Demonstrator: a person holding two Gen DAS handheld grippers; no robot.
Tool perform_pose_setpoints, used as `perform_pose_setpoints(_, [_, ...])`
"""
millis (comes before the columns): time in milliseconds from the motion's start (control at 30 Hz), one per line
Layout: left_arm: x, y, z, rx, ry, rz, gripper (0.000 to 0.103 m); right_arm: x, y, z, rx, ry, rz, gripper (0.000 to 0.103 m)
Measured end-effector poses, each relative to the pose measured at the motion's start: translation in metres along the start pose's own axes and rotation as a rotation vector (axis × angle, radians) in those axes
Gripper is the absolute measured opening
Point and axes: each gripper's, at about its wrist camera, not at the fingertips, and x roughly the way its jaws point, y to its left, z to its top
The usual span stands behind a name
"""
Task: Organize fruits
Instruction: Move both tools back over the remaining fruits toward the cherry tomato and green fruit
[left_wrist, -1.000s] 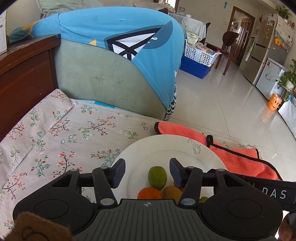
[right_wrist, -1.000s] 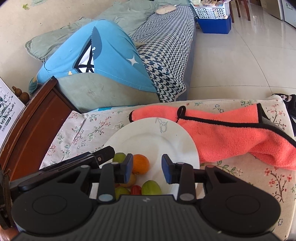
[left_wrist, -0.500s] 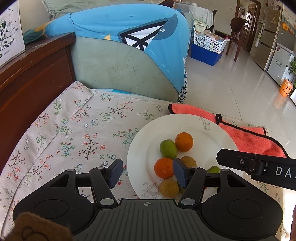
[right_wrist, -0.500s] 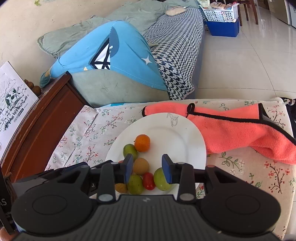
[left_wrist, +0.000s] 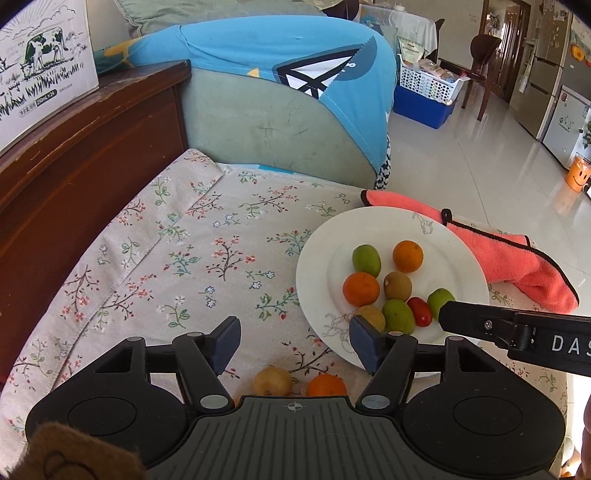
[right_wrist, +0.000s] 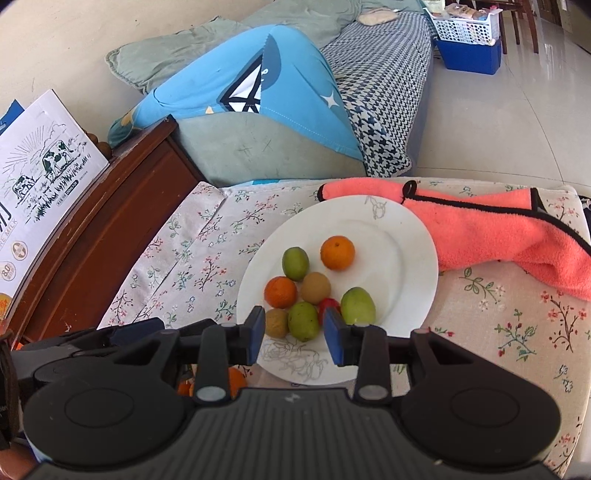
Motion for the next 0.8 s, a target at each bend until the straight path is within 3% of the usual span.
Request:
perform_pose_setpoints(600, [-0.029,0.074,-0.026,-0.1,0.028,0.051,0.066,0.003,0.039,-0.056,-0.108,0.136,0.105,0.038])
perform_pose_setpoints(800, [-0.022,0.087,-0.042,-0.093,0.078,0.067,0.066,0.011,0.053,-0.069,-0.158,0.187,0.134,0.038])
